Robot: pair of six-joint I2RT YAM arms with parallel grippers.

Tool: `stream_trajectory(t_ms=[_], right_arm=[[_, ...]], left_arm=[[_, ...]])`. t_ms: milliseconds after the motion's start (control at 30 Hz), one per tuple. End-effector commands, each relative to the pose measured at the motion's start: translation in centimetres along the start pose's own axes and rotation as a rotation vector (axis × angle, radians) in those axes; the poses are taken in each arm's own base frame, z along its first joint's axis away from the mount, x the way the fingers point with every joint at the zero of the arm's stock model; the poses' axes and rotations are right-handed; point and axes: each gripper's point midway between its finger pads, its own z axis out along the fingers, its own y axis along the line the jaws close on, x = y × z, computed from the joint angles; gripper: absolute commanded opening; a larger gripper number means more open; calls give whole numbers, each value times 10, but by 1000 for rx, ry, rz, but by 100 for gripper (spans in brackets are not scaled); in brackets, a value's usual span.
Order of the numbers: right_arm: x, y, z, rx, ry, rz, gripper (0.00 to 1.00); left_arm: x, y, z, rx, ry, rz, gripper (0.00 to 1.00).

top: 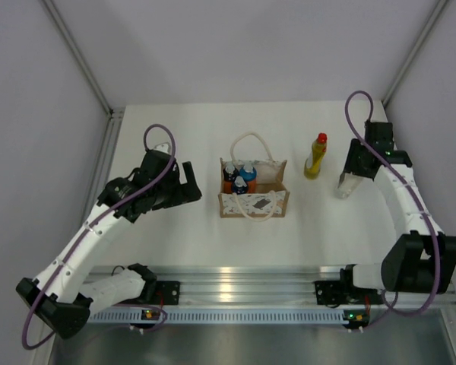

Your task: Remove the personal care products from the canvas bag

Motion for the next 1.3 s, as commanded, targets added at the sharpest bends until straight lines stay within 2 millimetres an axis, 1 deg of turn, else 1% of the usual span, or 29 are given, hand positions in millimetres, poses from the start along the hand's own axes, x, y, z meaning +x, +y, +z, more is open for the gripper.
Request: stream_trajectory(t_ms=[0, 33, 100, 200, 333, 367, 400, 433, 467, 500, 533, 567, 600, 633, 667, 700, 733, 833, 867, 900, 933, 967, 1067, 1100, 1133, 1167, 1200, 1233, 1267], right_arm=[[-87, 2, 8, -22, -272, -12, 0], [-93, -1, 11, -4, -275, -12, 0], [-97, -1, 27, 10, -246, -15, 0], [-102, -1, 44, 26, -219, -19, 0], [-99, -7, 62, 54, -173, -4, 0], [-95, -7, 64, 55, -151, -3, 3], [-93, -7, 69, 54, -136, -3, 11], [-92, -6, 70, 53, -128, 4, 27], [-89, -5, 71, 48, -114, 2, 33], [-91, -4, 69, 43, -116, 2, 39], [-93, -3, 67, 37, -115, 9, 51], [-90, -3, 64, 38, -94, 8, 54], [-102, -2, 55, 34, -120, 16, 56], [-108, -2, 48, 35, -132, 28, 58], [-106, -4, 40, 43, -110, 36, 59], [-123, -2, 25, 40, -141, 50, 60], [-129, -5, 14, 56, -147, 79, 62], [-144, 4, -27, 60, -199, 83, 64], [-148, 12, -46, 35, -240, 73, 64], [-146, 44, -59, -49, -257, 23, 64], [-144, 61, -71, -118, -270, -3, 64], [-133, 96, -90, -236, -280, -67, 63], [-109, 156, -125, -440, -293, -185, 59], [-90, 186, -139, -514, -274, -220, 58], [-83, 198, -145, -540, -270, -228, 56], [-66, 221, -158, -592, -259, -265, 55], [-58, 233, -164, -610, -249, -248, 55], [-54, 239, -165, -598, -252, -246, 53], [-44, 253, -166, -616, -233, -263, 53]], left_arm=[[-16, -14, -20, 71, -59, -23, 99], [-15, -14, -21, 76, -57, -24, 99], [-14, -14, -21, 76, -55, -27, 99], [-12, -13, -23, 82, -56, -35, 99], [-11, -14, -27, 97, -59, -39, 99], [-11, -13, -27, 96, -60, -39, 98], [-11, -13, -27, 98, -61, -40, 99], [-10, -14, -27, 98, -58, -41, 99], [-10, -14, -25, 97, -53, -40, 99], [-9, -16, -25, 103, -46, -41, 99], [-9, -16, -25, 106, -42, -41, 99], [-8, -18, -24, 110, -34, -40, 99], [-9, -19, -24, 113, -33, -40, 99], [-9, -20, -24, 113, -31, -41, 99], [-11, -22, -23, 115, -28, -41, 99], [-11, -24, -23, 117, -24, -39, 99], [-12, -25, -21, 116, -21, -35, 99], [-13, -28, -16, 112, -9, -36, 98], [-15, -31, -15, 118, -11, -38, 99], [-15, -32, -12, 117, -8, -39, 98], [-16, -34, -10, 120, -7, -47, 99], [-18, -36, -8, 124, -15, -53, 99], [-20, -41, -2, 128, -7, -69, 99], [-21, -43, -1, 133, -10, -72, 98], [-22, -44, 0, 131, -8, -78, 99], [-24, -43, 1, 121, -16, -82, 98], [-26, -42, 1, 117, -24, -85, 98], [-27, -41, 0, 112, -33, -94, 98], [-30, -39, 0, 99, -48, -100, 99]])
